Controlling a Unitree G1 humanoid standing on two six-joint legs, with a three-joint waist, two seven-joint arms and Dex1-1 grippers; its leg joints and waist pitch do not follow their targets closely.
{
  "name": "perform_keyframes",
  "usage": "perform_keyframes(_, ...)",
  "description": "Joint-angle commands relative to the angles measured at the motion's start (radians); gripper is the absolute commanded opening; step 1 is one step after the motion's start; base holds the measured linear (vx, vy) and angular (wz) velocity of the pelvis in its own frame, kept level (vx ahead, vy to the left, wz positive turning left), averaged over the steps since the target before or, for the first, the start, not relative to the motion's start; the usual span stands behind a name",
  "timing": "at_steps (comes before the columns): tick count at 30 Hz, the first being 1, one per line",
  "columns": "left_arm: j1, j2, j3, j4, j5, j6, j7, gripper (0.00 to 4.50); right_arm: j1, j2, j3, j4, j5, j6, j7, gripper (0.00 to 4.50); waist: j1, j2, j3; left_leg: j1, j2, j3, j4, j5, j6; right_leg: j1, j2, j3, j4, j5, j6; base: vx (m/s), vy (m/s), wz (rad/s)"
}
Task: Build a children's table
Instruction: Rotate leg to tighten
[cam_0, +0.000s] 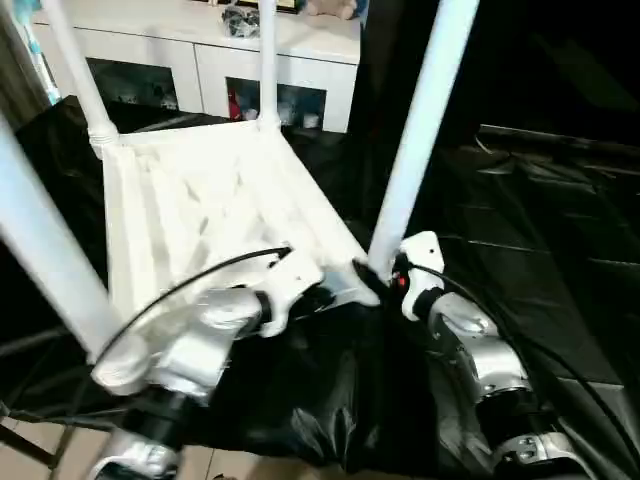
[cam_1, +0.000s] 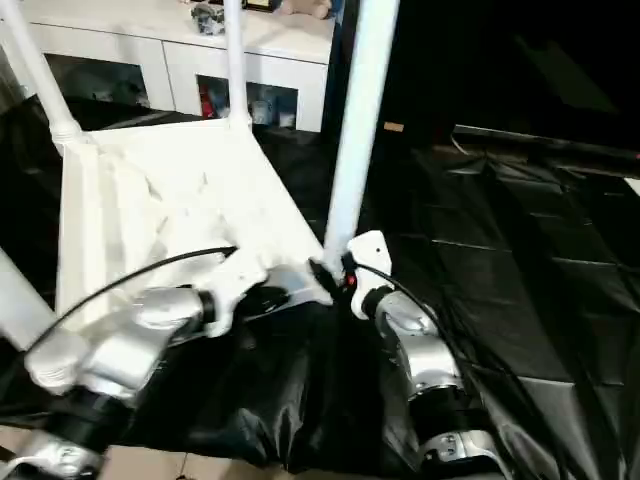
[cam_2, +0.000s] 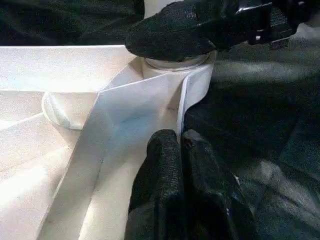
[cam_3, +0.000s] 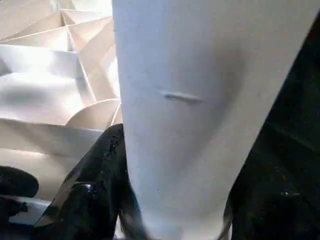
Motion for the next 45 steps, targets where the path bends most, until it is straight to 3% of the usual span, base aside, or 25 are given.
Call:
perform_keyframes(1, -0.024, -0.069, -0.075, -0.029, -0.052, -0.059, -0.013, 0.0, 0.016, 0.049, 0.102, -0.003, -0.008, 0.021, 0.078, 3.24, 0.007, 0.01, -0.048, -0.011, 0.013, -0.002, -0.077, -0.289, 0.009, 0.039, -0.039, 0.034, -0.081, -0.31, -0.127, 0.0, 0.0, 0.0)
perform_keyframes(7, -0.004, -0.033, -0.072, -0.043, -0.06, -0.097, -0.075, 0.0, 0.024, -0.009, 0.109, -0.054, -0.023, 0.014, 0.122, 3.58, 0.013, 0.016, -0.053, -0.012, 0.014, 0.003, -0.07, -0.232, 0.024, 0.045, -0.036, 0.036, -0.069, -0.18, -0.17, 0.0, 0.0, 0.0)
perform_keyframes(11, 0.039, 0.019, -0.088, -0.099, -0.125, -0.135, -0.227, 0.0, 0.1, -0.132, 0.111, -0.232, 0.072, 0.019, 0.337, 3.58, 0.022, 0.017, -0.054, -0.014, 0.016, 0.007, -0.062, -0.169, 0.066, 0.051, -0.035, 0.037, -0.056, -0.04, -0.206, 0.0, 0.0, 0.0)
perform_keyframes(12, 0.042, 0.022, -0.089, -0.102, -0.133, -0.136, -0.241, 0.0, 0.113, -0.15, 0.104, -0.261, 0.093, 0.026, 0.364, 3.58, 0.027, 0.026, -0.053, -0.009, 0.017, 0.008, -0.062, -0.176, 0.078, 0.048, -0.035, 0.038, -0.056, -0.04, -0.218, 0.0, 0.0, 0.0)
perform_keyframes(14, 0.043, 0.027, -0.093, -0.097, -0.145, -0.155, -0.272, 0.0, 0.14, -0.194, 0.091, -0.321, 0.128, 0.036, 0.417, 3.58, 0.032, 0.03, -0.05, -0.012, 0.018, 0.007, -0.067, -0.2, 0.075, 0.05, -0.037, 0.036, -0.06, -0.076, -0.223, 0.0, 0.0, 0.0)
perform_keyframes(15, 0.041, 0.029, -0.095, -0.093, -0.149, -0.159, -0.282, 0.0, 0.153, -0.214, 0.083, -0.347, 0.145, 0.044, 0.439, 3.58, 0.031, 0.023, -0.048, -0.013, 0.019, 0.007, -0.068, -0.223, 0.068, 0.052, -0.036, 0.036, -0.064, -0.119, -0.213, 0.0, 0.0, 0.0)
perform_keyframes(16, 0.038, 0.029, -0.098, -0.086, -0.15, -0.168, -0.295, 0.0, 0.168, -0.236, 0.07, -0.376, 0.168, 0.056, 0.464, 3.58, 0.034, 0.037, -0.048, -0.009, 0.021, 0.005, -0.07, -0.234, 0.062, 0.05, -0.039, 0.038, -0.065, -0.132, -0.209, 0.0, 0.0, 0.0)
perform_keyframes(17, 0.035, 0.03, -0.099, -0.081, -0.151, -0.172, -0.302, 0.0, 0.177, -0.249, 0.061, -0.394, 0.182, 0.064, 0.48, 3.58, 0.032, 0.029, -0.045, -0.008, 0.022, 0.007, -0.071, -0.267, 0.055, 0.048, -0.039, 0.039, -0.072, -0.176, -0.199, 0.0, 0.0, 0.0)
perform_keyframes(18, 0.028, 0.028, -0.1, -0.068, -0.149, -0.182, -0.307, 0.0, 0.194, -0.271, 0.044, -0.425, 0.205, 0.075, 0.5, 3.58, 0.034, 0.043, -0.044, -0.008, 0.02, 0.005, -0.072, -0.277, 0.05, 0.049, -0.039, 0.04, -0.075, -0.209, -0.191, 0.0, 0.0, 0.0)
perform_keyframes(20, 0.001, 0.014, -0.103, -0.029, -0.152, -0.205, -0.321, 0.0, 0.245, -0.338, 0.002, -0.498, 0.246, 0.094, 0.539, 3.58, 0.034, 0.034, -0.041, -0.009, 0.018, 0.007, -0.071, -0.284, 0.05, 0.051, -0.037, 0.04, -0.084, -0.246, -0.169, 0.0, 0.0, 0.0)
perform_keyframes(21, -0.01, 0.008, -0.104, -0.013, -0.152, -0.217, -0.324, 0.0, 0.261, -0.358, -0.012, -0.517, 0.256, 0.105, 0.547, 3.58, 0.036, 0.05, -0.041, -0.004, 0.018, 0.008, -0.069, -0.287, 0.048, 0.046, -0.038, 0.041, -0.088, -0.253, -0.168, 0.0, 0.0, 0.0)
perform_keyframes(22, -0.017, 0.005, -0.104, -0.003, -0.152, -0.226, -0.326, 0.0, 0.271, -0.369, -0.021, -0.529, 0.262, 0.113, 0.551, 3.58, 0.034, 0.042, -0.04, -0.005, 0.015, 0.01, -0.067, -0.284, 0.052, 0.046, -0.035, 0.041, -0.089, -0.256, -0.165, 0.0, 0.0, 0.0)
perform_keyframes(23, -0.029, -0.006, -0.104, 0.014, -0.16, -0.23, -0.334, 0.0, 0.286, -0.383, -0.032, -0.543, 0.266, 0.117, 0.552, 3.58, 0.036, 0.057, -0.041, -0.009, 0.014, 0.006, -0.068, -0.275, 0.053, 0.05, -0.036, 0.04, -0.085, -0.274, -0.16, 0.0, 0.0, 0.0)
perform_keyframes(24, -0.029, -0.006, -0.104, 0.014, -0.16, -0.23, -0.334, 0.0, 0.286, -0.383, -0.032, -0.543, 0.266, 0.117, 0.552, 3.58, 0.032, 0.048, -0.041, -0.012, 0.012, 0.009, -0.067, -0.271, 0.057, 0.049, -0.036, 0.04, -0.092, -0.29, -0.153, 0.0, 0.0, 0.0)
perform_keyframes(25, -0.046, -0.019, -0.113, 0.036, -0.163, -0.242, -0.34, 0.0, 0.316, -0.4, -0.046, -0.569, 0.269, 0.123, 0.549, 3.58, 0.032, 0.06, -0.043, -0.015, 0.012, 0.005, -0.066, -0.259, 0.054, 0.052, -0.039, 0.038, -0.088, -0.306, -0.152, 0.0, 0.0, 0.0)
perform_keyframes(31, -0.059, -0.018, -0.132, 0.068, -0.147, -0.273, -0.325, 0.0, 0.383, -0.439, -0.088, -0.628, 0.29, 0.154, 0.535, 3.58, 0.022, 0.061, -0.045, -0.023, 0.009, 0.005, -0.062, -0.227, 0.072, 0.056, -0.034, 0.035, -0.091, -0.301, -0.145, 0.0, 0.0, 0.0)
perform_keyframes(35, -0.031, 0.015, -0.069, 0.039, -0.153, -0.275, -0.262, 0.0, 0.388, -0.447, -0.144, -0.635, 0.318, 0.196, 0.476, 3.58, 0.016, 0.06, -0.047, -0.024, 0.009, 0.005, -0.06, -0.214, 0.077, 0.054, -0.033, 0.031, -0.09, -0.312, -0.141, 0.0, 0.0, 0.0)
perform_keyframes(36, -0.005, 0.041, -0.045, -0.01, -0.173, -0.245, -0.274, 0.0, 0.377, -0.438, -0.147, -0.628, 0.317, 0.201, 0.461, 3.58, 0.014, 0.051, -0.046, -0.024, 0.01, 0.005, -0.06, -0.214, 0.078, 0.054, -0.033, 0.03, -0.09, -0.319, -0.138, 0.0, 0.0, 0.0)
perform_keyframes(38, 0.032, 0.075, -0.02, -0.089, -0.207, -0.18, -0.298, 0.0, 0.367, -0.43, -0.136, -0.622, 0.317, 0.203, 0.463, 3.58, 0.008, 0.048, -0.045, -0.029, 0.012, 0.003, -0.063, -0.203, 0.077, 0.054, -0.038, 0.029, -0.085, -0.346, -0.135, 0.0, 0.0, 0.0)
perform_keyframes(39, 0.053, 0.094, -0.014, -0.128, -0.224, -0.151, -0.316, 0.0, 0.364, -0.425, -0.124, -0.621, 0.314, 0.199, 0.469, 3.58, 0.007, 0.044, -0.044, -0.022, 0.014, 0.006, -0.062, -0.215, 0.078, 0.046, -0.037, 0.031, -0.088, -0.359, -0.138, 0.0, 0.0, 0.0)
perform_keyframes(40, 0.054, 0.095, -0.014, -0.131, -0.226, -0.149, -0.317, 0.0, 0.364, -0.425, -0.123, -0.621, 0.314, 0.199, 0.469, 3.58, 0.007, 0.049, -0.042, -0.024, 0.013, 0.005, -0.063, -0.219, 0.079, 0.045, -0.037, 0.031, -0.088, -0.369, -0.139, 0.0, 0.0, 0.0)
perform_keyframes(41, 0.08, 0.118, -0.009, -0.178, -0.245, -0.114, -0.337, 0.0, 0.359, -0.419, -0.108, -0.62, 0.309, 0.192, 0.472, 3.58, 0.009, 0.035, -0.043, -0.019, 0.016, 0.009, -0.061, -0.223, 0.079, 0.041, -0.035, 0.031, -0.09, -0.369, -0.138, 0.0, 0.0, 0.0)
perform_keyframes(42, 0.097, 0.136, -0.007, -0.211, -0.251, -0.087, -0.345, 0.0, 0.351, -0.413, -0.095, -0.616, 0.305, 0.192, 0.473, 3.58, 0.012, 0.041, -0.04, -0.02, 0.017, 0.007, -0.066, -0.216, 0.078, 0.041, -0.036, 0.032, -0.086, -0.368, -0.141, 0.0, 0.0, 0.0)
perform_keyframes(44, 0.145, 0.197, -0.005, -0.288, -0.244, -0.051, -0.336, 0.2, 0.311, -0.393, -0.055, -0.597, 0.314, 0.21, 0.487, 3.78, 0.013, 0.032, -0.039, -0.019, 0.021, 0.005, -0.069, -0.219, 0.073, 0.04, -0.037, 0.032, -0.082, -0.355, -0.147, 0.0, 0.0, 0.0)
perform_keyframes(45, 0.161, 0.207, 0.008, -0.308, -0.241, -0.037, -0.319, 0.33, 0.29, -0.38, -0.045, -0.58, 0.31, 0.205, 0.485, 3.89, 0.01, 0.042, -0.038, -0.019, 0.021, 0.004, -0.07, -0.232, 0.067, 0.038, -0.037, 0.032, -0.079, -0.356, -0.148, 0.0, 0.0, 0.0)
